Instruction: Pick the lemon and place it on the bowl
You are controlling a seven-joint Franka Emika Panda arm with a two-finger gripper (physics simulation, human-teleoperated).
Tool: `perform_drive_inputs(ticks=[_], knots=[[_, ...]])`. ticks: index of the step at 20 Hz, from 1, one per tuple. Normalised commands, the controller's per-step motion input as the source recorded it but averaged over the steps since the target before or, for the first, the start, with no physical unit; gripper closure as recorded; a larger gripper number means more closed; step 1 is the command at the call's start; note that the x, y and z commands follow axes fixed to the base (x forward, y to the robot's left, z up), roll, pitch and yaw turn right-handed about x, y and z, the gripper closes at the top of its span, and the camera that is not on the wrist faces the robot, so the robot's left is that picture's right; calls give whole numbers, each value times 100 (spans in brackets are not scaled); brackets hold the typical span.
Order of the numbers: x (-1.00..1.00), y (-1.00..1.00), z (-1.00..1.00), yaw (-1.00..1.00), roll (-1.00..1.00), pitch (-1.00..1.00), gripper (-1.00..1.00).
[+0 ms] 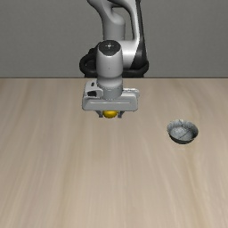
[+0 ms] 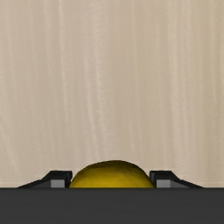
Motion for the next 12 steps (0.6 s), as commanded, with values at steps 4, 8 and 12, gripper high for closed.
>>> perform_drive_inputs(ticks=[4, 8, 12], knots=[[0, 0, 100, 0, 0, 0, 100], [0, 0, 100, 0, 0, 0, 100], [0, 100, 0, 0, 0, 0, 100]])
